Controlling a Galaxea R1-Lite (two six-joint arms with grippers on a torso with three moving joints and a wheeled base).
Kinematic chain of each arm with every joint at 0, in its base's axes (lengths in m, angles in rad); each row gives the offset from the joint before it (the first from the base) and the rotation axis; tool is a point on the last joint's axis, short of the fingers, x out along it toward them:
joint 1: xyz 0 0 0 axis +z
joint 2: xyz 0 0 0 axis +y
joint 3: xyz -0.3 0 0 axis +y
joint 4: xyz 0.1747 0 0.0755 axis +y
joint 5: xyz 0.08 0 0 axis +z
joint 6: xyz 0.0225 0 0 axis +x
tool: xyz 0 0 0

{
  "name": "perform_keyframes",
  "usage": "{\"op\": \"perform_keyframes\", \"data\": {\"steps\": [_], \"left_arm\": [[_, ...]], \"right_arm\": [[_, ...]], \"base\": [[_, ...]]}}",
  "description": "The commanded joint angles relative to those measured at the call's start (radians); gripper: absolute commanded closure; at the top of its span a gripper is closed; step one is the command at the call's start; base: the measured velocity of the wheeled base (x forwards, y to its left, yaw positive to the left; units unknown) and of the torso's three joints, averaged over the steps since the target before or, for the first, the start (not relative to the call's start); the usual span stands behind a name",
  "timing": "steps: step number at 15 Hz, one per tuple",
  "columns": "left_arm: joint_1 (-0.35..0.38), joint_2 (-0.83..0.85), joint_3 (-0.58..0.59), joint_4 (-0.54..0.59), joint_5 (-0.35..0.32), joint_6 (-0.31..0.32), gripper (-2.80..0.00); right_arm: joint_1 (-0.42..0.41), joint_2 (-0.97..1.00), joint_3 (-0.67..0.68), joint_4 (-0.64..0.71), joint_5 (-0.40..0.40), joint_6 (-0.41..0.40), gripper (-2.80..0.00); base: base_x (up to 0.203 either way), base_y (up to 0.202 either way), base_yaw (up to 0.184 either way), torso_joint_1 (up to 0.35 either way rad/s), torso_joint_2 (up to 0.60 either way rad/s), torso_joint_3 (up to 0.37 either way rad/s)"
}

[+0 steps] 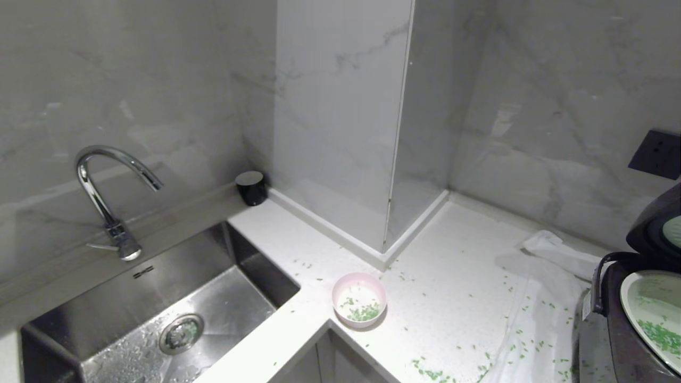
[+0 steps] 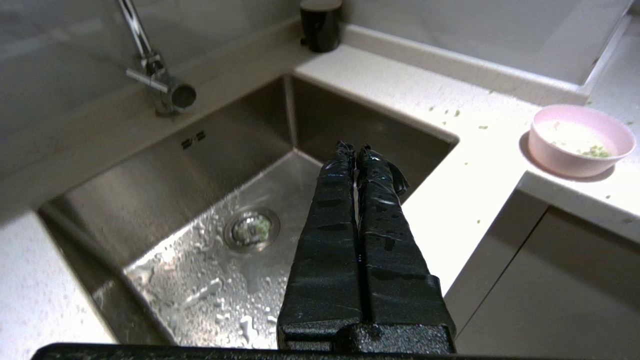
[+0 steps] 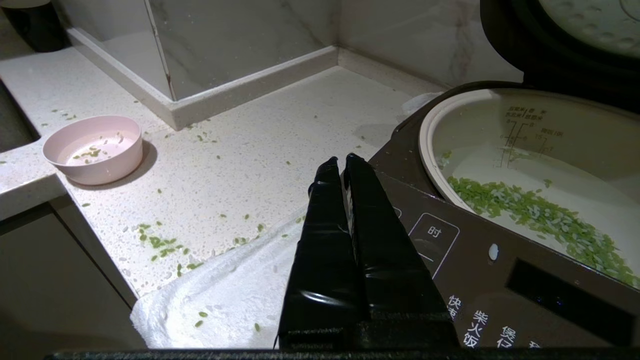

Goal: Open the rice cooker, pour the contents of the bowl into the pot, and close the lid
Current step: Pick up the bowl on the table

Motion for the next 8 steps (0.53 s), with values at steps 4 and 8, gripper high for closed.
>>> {"op": "perform_keyframes", "data": {"steps": [4,8], "left_arm": [[-0.001,-0.019,0.014,0.019,0.058,-0.098,0.00],[-0.001,-0.019,0.003,0.081,0.037,0.003,0.00]], "right_arm": [[0.000,0.000,0.002,0.000,0.001,-0.001,0.00],[0.000,-0.002,0.002,0.000,0.001,0.000,0.00]], "base": [[0.000,0.000,0.000,0.000,0.00,0.000],[0.000,0.000,0.000,0.000,0.00,0.000]]}}
